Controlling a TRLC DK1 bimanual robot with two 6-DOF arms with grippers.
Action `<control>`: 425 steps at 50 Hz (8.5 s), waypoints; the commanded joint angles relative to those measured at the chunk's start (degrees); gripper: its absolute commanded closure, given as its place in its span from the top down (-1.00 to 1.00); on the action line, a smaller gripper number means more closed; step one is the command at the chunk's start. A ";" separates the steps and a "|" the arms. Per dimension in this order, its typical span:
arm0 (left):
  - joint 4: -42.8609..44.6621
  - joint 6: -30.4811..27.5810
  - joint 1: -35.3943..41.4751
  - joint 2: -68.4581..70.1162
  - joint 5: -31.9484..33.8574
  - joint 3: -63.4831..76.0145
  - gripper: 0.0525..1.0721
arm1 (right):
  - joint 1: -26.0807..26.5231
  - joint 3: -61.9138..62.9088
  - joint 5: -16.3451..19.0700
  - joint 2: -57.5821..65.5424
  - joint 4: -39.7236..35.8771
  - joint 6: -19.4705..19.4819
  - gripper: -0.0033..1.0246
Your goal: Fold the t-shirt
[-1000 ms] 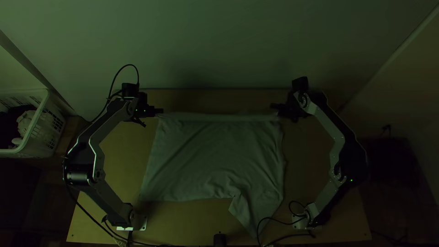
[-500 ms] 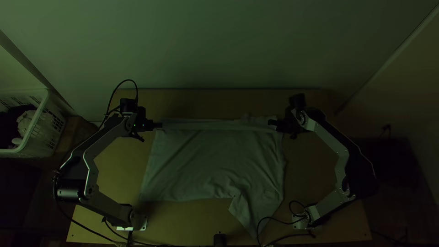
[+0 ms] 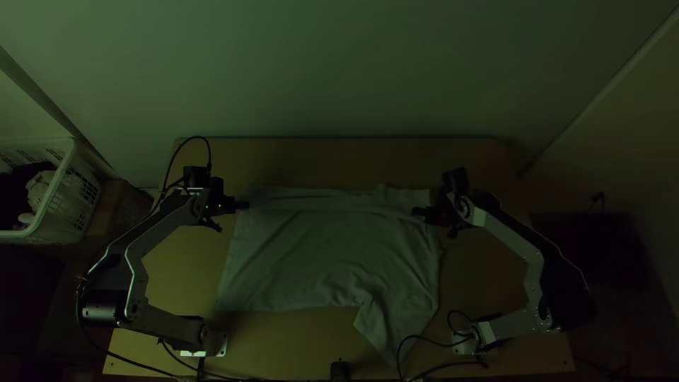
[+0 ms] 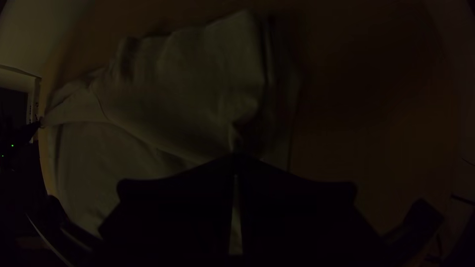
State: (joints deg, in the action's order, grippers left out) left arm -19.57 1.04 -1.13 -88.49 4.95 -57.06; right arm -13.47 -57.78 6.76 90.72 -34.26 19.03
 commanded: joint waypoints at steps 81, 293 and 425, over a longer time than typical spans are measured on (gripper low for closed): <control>-29.38 -7.54 -6.52 44.19 5.68 12.32 0.92 | -10.08 13.75 0.53 -43.87 -38.95 6.64 -0.09; -40.37 -29.87 -0.46 21.78 -4.77 14.43 -0.95 | -18.52 7.86 1.50 -11.97 -40.97 1.01 -0.94; -34.30 -18.09 -6.52 -16.89 16.85 -38.13 0.88 | 4.42 -51.82 -8.87 25.30 -37.55 -6.72 0.95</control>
State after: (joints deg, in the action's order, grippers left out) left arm -54.72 -18.85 -4.69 -108.25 16.21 -95.46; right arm -9.47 -108.81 -2.17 119.90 -70.85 12.78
